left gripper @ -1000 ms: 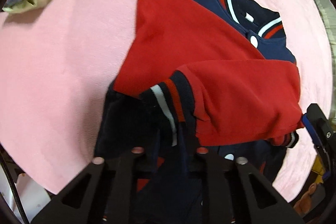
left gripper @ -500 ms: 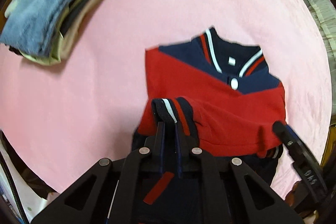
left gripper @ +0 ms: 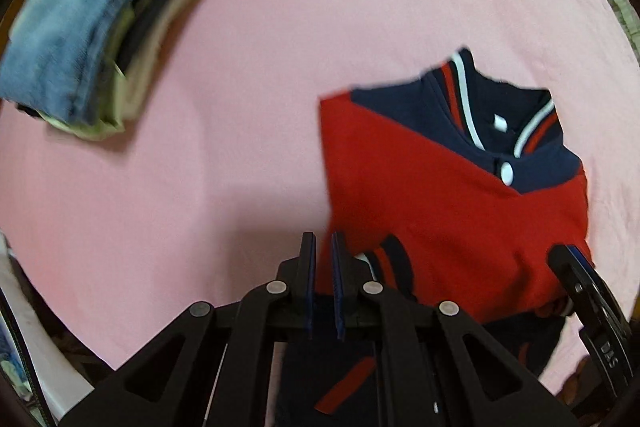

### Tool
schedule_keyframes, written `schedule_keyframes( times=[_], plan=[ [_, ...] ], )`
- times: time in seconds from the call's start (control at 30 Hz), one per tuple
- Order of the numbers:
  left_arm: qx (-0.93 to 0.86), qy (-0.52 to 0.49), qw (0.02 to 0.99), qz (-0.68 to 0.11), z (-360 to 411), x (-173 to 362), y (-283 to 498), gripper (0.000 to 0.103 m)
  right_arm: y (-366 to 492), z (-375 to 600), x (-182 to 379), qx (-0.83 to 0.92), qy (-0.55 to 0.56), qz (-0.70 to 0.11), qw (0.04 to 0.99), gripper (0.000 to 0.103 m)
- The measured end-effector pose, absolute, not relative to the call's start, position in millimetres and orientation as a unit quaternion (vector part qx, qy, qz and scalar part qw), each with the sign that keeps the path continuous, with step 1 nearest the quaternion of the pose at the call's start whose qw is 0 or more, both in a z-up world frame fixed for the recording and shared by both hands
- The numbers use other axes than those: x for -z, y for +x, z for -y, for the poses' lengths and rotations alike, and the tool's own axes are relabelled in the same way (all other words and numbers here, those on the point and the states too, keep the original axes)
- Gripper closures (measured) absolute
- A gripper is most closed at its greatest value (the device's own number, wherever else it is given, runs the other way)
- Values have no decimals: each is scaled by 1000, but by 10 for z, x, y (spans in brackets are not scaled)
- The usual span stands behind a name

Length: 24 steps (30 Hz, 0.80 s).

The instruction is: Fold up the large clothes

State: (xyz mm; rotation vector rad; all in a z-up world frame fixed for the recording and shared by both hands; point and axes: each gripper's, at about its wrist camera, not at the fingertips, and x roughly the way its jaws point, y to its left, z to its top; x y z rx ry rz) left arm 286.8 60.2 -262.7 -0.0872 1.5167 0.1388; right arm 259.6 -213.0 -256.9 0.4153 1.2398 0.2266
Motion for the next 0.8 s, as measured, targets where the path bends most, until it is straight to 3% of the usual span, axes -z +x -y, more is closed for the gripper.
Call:
schedule_keyframes(
  times=[0.1, 0.23, 0.53, 0.57, 0.6, 0.63, 0.67, 0.8],
  plan=[
    [-62, -35, 712, -699, -536, 2729, 2817, 94, 2616, 2125, 2581, -105, 194, -574, 788, 32],
    [-66, -11, 706, -705, -418, 2793, 2803, 55, 2619, 2119, 2594, -110, 191, -576, 787, 32],
    [-49, -5, 701, -711, -245, 2977, 2833, 52, 2597, 2179, 2618, -116, 199, -574, 786, 32],
    [-44, -4, 704, -709, -240, 3005, 2834, 57, 2595, 2187, 2625, -117, 200, -574, 786, 32],
    [-38, -4, 706, -707, -238, 3034, 2835, 67, 2593, 2192, 2632, -117, 201, -574, 785, 32],
    [-32, 1, 704, -710, -223, 3089, 2843, 83, 2591, 2195, 2642, -118, 202, -574, 785, 32],
    [-33, 11, 700, -714, -232, 3152, 2874, 90, 2593, 2196, 2649, -118, 202, -574, 785, 32],
    [-24, 11, 710, -704, -229, 3143, 2845, 98, 2592, 2198, 2647, -118, 202, -573, 785, 32]
  ],
)
